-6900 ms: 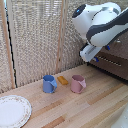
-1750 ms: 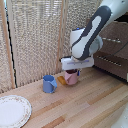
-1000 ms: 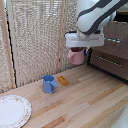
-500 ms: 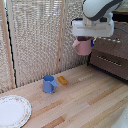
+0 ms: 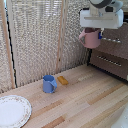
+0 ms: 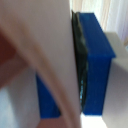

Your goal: Propose to navigate your clamp on the clench of the first drawer. Use gentle force to register to the cabinet. Send posterior your swing mandate till over it lurks, a cup of pink essence. Fortify your grip after aiming concentric with the pink cup’s periphery. Manoeuvre the pink towards the cabinet's top. Drop your compression till the cup is resting inside.

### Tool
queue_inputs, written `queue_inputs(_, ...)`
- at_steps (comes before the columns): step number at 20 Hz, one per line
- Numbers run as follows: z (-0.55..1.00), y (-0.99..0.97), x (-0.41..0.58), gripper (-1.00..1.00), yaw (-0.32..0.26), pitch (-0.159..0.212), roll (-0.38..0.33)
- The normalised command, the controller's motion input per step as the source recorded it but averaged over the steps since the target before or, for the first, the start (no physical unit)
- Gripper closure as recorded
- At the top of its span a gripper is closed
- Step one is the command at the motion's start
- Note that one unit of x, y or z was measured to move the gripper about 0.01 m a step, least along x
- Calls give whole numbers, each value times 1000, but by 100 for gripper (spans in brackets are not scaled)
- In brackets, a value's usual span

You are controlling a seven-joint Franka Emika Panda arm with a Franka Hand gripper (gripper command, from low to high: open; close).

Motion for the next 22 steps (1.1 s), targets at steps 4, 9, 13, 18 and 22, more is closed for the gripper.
queue_inputs(4, 505, 89, 44, 100, -271, 8, 152)
queue_inputs(9, 595, 199, 259, 100, -228, 33, 99)
queue_inputs(13, 539, 279, 378, 100, -169, 83, 140)
queue_inputs(18, 687, 234, 465, 100, -155, 85, 84)
queue_inputs(22, 833, 171, 554, 100, -137, 82, 23)
